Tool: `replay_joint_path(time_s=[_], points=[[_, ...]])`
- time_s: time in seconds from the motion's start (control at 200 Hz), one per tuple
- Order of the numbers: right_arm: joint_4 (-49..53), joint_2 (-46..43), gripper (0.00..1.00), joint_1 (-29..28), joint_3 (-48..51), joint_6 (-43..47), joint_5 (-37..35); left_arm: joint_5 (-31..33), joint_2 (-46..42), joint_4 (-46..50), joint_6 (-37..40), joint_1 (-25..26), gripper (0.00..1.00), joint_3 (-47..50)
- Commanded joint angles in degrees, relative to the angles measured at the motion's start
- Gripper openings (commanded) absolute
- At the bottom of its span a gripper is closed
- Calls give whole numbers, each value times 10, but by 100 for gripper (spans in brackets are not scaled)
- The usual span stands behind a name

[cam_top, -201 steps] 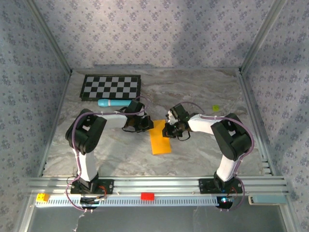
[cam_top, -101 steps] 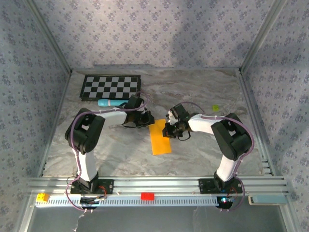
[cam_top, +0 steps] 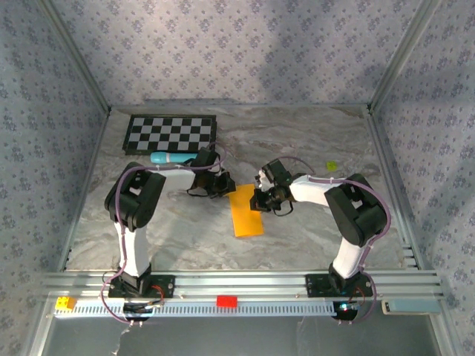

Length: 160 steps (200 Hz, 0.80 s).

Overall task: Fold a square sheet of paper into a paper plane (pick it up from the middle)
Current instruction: First fold the square sheet of paper in half at the center of the table.

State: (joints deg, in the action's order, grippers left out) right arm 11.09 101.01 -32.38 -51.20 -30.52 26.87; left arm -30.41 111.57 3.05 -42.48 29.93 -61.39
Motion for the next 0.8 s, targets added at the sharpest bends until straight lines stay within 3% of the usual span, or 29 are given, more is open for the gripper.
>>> replay_joint_path(time_s=[0.0, 0.41, 0.795], points=[[79, 22, 0, 5, 32, 12, -56, 60, 19, 5, 5, -27, 9, -13], [80, 21, 0, 5, 34, 13, -56, 87, 20, 28, -9, -34, 8, -38], [79, 21, 0, 5, 31, 9, -57, 99, -97, 85, 12, 7, 14, -46]])
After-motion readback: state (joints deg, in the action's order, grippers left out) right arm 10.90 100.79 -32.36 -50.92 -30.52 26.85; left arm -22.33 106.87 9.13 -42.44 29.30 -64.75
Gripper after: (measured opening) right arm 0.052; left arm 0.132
